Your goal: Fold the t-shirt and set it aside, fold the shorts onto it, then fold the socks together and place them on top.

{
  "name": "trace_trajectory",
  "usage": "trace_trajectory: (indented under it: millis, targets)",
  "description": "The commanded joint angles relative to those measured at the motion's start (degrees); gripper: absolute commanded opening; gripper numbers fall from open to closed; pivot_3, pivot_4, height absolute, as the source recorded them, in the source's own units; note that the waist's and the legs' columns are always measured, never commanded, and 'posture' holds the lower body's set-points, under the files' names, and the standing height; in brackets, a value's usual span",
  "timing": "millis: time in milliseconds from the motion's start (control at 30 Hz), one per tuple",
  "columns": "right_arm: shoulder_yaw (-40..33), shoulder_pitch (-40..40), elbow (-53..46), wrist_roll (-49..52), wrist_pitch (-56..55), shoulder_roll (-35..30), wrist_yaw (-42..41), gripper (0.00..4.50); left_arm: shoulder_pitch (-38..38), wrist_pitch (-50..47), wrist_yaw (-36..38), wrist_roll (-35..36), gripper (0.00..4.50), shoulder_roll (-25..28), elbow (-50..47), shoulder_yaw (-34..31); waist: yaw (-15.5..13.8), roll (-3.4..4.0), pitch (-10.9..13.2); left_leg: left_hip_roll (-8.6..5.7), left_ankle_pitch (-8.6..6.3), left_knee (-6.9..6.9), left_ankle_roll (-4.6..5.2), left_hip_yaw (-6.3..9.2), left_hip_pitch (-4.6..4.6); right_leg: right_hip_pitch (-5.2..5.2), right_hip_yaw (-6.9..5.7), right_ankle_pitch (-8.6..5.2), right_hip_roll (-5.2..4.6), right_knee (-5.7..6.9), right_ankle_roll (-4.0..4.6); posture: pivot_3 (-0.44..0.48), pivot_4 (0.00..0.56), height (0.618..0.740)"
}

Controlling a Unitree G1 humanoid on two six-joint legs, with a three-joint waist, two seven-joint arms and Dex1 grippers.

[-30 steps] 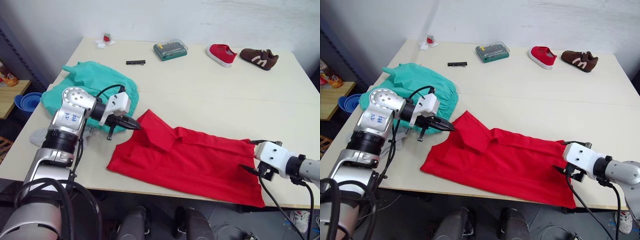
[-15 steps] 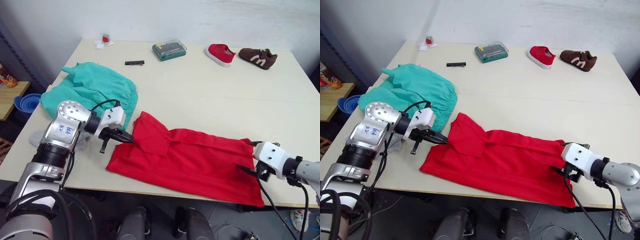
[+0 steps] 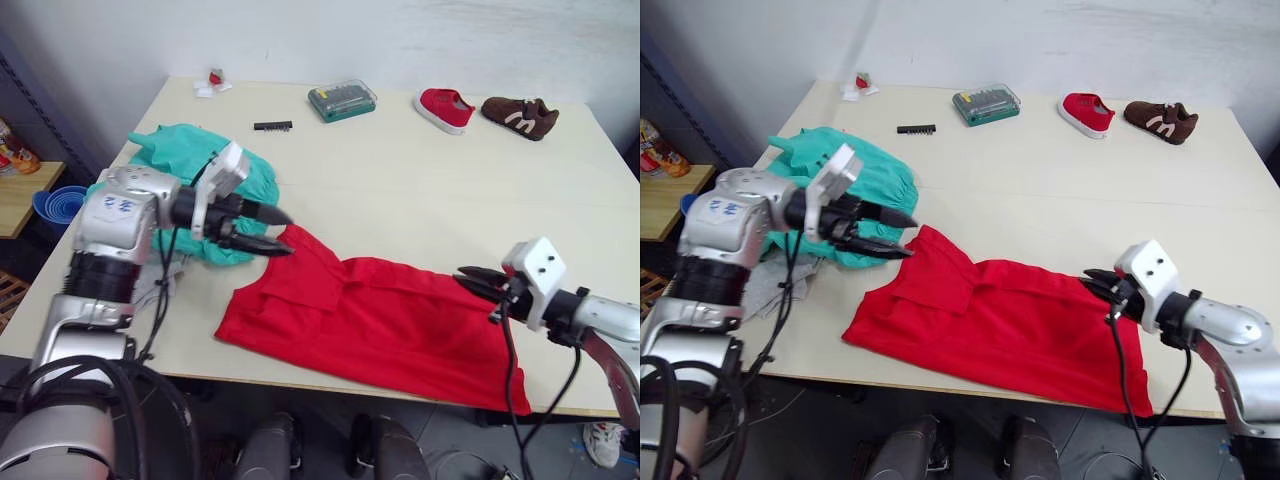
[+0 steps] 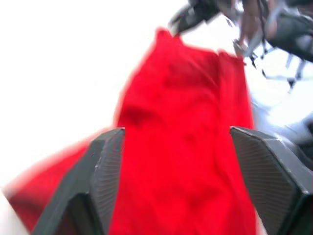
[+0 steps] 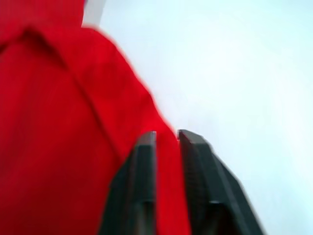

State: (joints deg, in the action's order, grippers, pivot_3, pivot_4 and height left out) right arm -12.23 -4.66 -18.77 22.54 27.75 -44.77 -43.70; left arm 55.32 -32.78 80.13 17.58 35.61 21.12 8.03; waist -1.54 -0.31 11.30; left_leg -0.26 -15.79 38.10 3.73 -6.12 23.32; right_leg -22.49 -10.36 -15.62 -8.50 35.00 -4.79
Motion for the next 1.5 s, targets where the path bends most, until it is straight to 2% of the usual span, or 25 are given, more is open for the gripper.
trace_trajectory:
  millis: [33,133,233,267,300,400,500,633,767,933,1033,1267,1400,1500]
  targets:
    - [3.49,-1.92,1.02,-2.73,0.94,2.09,3.39,0.00,0.44,8.01,-5.55,-5.93,2.35,-3.41,7.39,2.94,0.05,0.00,0.00,0.00,0.01,-0.04,-0.02,-0.01,0.02,-0.05,0.00,0.00,0.01,0.01,0.01,0.000,0.150,0.740]
    - [6.06,-3.90,3.39,-4.97,2.07,4.32,6.12,0.00,1.55,14.65,-8.79,-11.23,1.45,-6.58,15.04,6.02,0.19,-0.01,0.01,0.00,0.04,-0.09,-0.07,-0.17,0.02,-0.12,0.02,0.00,0.07,0.17,0.01,0.000,0.150,0.740]
    - [8.64,-5.59,6.63,-8.76,2.92,5.63,9.57,0.00,3.46,19.62,-12.91,-15.80,0.37,-10.30,23.90,8.33,0.23,-0.02,0.02,0.00,0.04,-0.07,-0.05,-0.35,0.09,-0.29,0.13,0.00,0.06,0.40,0.01,0.000,0.150,0.740]
    - [9.10,-5.94,7.67,-9.80,3.29,5.87,10.66,0.00,4.20,20.61,-14.63,-17.11,0.10,-11.36,26.59,8.78,0.21,-0.03,0.02,0.00,0.04,-0.06,-0.04,-0.39,0.08,-0.30,0.17,0.00,0.05,0.40,0.01,0.000,0.150,0.740]
    - [9.13,-6.00,8.67,-10.85,3.77,5.84,11.85,0.00,5.06,21.52,-17.00,-18.41,0.04,-12.21,29.38,8.90,0.22,-0.03,0.02,0.00,0.04,-0.04,-0.01,-0.39,0.08,-0.30,0.18,0.00,0.05,0.39,0.01,0.000,0.150,0.740]
    - [7.76,-4.58,9.60,-13.36,4.81,5.01,14.55,0.00,6.18,23.13,-21.55,-20.78,0.04,-12.47,34.79,8.38,0.01,-0.04,0.01,0.01,0.00,-0.02,0.06,-0.38,0.06,-0.27,0.22,0.00,-0.02,0.13,0.00,0.000,0.150,0.740]
    - [4.45,-1.56,8.70,-14.34,5.48,4.23,16.59,0.00,4.89,23.35,-21.12,-21.17,0.04,-9.74,35.41,7.48,0.18,-0.03,0.01,0.01,-0.06,-0.05,0.06,-0.38,-0.04,-0.22,0.28,0.01,-0.03,0.11,-0.03,0.000,0.150,0.740]
    - [0.34,2.32,6.64,-14.64,4.78,4.05,18.17,0.00,2.19,21.10,-19.79,-20.13,0.04,-5.97,31.91,5.31,0.53,-0.03,0.00,0.06,-0.09,-0.07,-0.01,-0.40,-0.09,-0.21,0.29,0.01,0.00,0.12,-0.02,0.000,0.150,0.740]
    - [-3.09,2.51,1.84,-11.15,3.08,6.54,17.94,0.00,-0.10,17.76,-16.73,-17.89,0.04,-4.32,24.36,3.17,0.93,-0.02,0.00,0.09,-0.10,-0.08,-0.04,-0.43,-0.12,-0.22,0.31,0.01,0.01,0.14,-0.01,0.000,0.150,0.740]
    - [-2.75,0.11,-3.59,-8.27,4.32,8.63,17.61,0.00,1.24,10.87,-13.39,-11.86,0.04,-7.06,14.91,0.04,0.70,0.00,0.02,0.08,-0.10,-0.08,-0.04,-0.43,-0.03,-0.29,0.35,0.01,0.00,0.12,-0.01,0.000,0.150,0.740]
    - [-0.19,-1.03,-3.53,-8.98,5.25,9.63,17.98,0.00,1.94,9.22,-14.21,-11.30,0.04,-10.16,12.45,0.68,0.07,0.00,0.02,0.07,-0.11,-0.07,-0.01,-0.42,-0.01,-0.28,0.35,0.01,0.00,0.08,-0.02,0.000,0.150,0.740]
    - [3.54,-1.59,4.98,-14.16,4.27,11.01,21.31,0.00,4.75,16.19,-23.90,-19.38,0.04,-14.50,28.67,4.56,0.24,0.00,0.02,0.05,-0.12,-0.08,0.05,-0.56,-0.02,-0.29,0.36,0.01,0.04,0.08,-0.02,0.000,0.150,0.740]
    - [1.03,1.15,6.34,-16.71,4.30,9.88,23.70,0.00,5.46,21.74,-28.52,-22.55,0.04,-13.31,35.61,5.18,0.34,0.00,0.02,0.07,-0.12,-0.10,0.05,-0.61,-0.06,-0.32,0.40,0.01,0.03,0.11,-0.02,0.000,0.150,0.740]
    - [-3.63,5.34,6.26,-19.12,2.44,8.57,26.39,0.00,5.52,23.04,-32.33,-22.97,0.04,-10.54,38.02,3.41,0.26,0.00,0.02,0.07,-0.16,-0.11,0.05,-0.60,-0.09,-0.32,0.43,0.01,0.00,0.11,-0.02,0.000,0.150,0.740]
